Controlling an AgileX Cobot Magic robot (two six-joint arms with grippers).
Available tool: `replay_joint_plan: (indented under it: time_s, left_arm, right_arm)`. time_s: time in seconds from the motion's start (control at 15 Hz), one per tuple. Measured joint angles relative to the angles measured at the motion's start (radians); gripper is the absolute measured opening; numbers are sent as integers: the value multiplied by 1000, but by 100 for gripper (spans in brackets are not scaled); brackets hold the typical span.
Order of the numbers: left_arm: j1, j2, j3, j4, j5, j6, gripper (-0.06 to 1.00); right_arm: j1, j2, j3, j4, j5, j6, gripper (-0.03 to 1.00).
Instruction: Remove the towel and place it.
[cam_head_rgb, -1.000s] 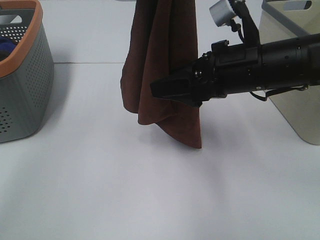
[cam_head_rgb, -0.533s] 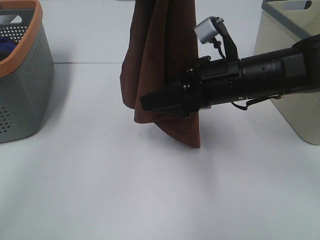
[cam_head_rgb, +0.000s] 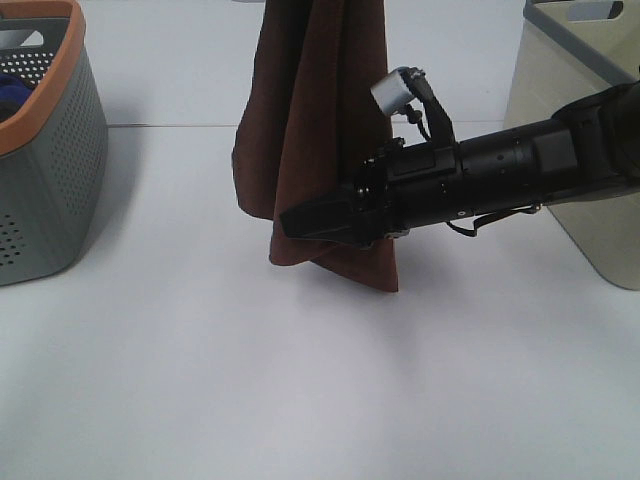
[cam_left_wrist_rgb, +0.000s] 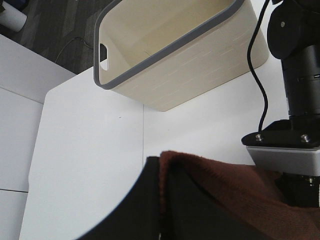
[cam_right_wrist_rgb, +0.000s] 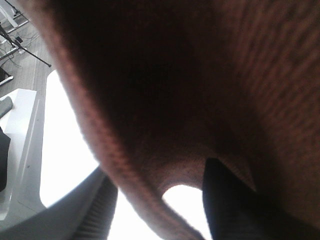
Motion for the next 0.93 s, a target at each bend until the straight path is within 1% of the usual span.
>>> replay_joint_plan:
  time_s: [0.13, 0.2, 0.27, 0.4, 0.53, 0.6, 0.73, 0.8, 0.87, 0.93]
  left_arm:
    - [0, 0, 0, 3, 0, 0, 0]
    - [0, 0, 0, 3, 0, 0, 0]
    - [0, 0, 0, 5, 0, 0, 0]
    - [0, 0, 0, 8, 1, 0, 0]
    - [0, 0, 0, 13, 3, 0, 0]
    - [0, 0, 0, 38, 16, -21, 0]
    - [0, 0, 0, 125, 40, -98, 0]
    - [0, 0, 0, 182, 55, -159, 0]
    - [0, 0, 0, 242, 63, -223, 0]
    - [0, 0, 0, 275, 69, -259, 0]
  right_arm:
    - [0, 0, 0, 0, 0, 0, 34]
    - [0, 0, 0, 0, 0, 0, 32]
    - [0, 0, 0, -10, 0, 3, 27]
    - [0, 0, 0, -58, -1, 29, 18]
    - [0, 0, 0, -94, -7, 56, 5]
    - [0, -4, 0, -130, -8, 110, 0]
    - [0, -37, 0, -204, -18, 211, 0]
    - [0, -75, 0, -257, -28, 274, 0]
    - [0, -99, 0, -291, -37, 313, 0]
    - [0, -146, 0, -359, -47, 391, 0]
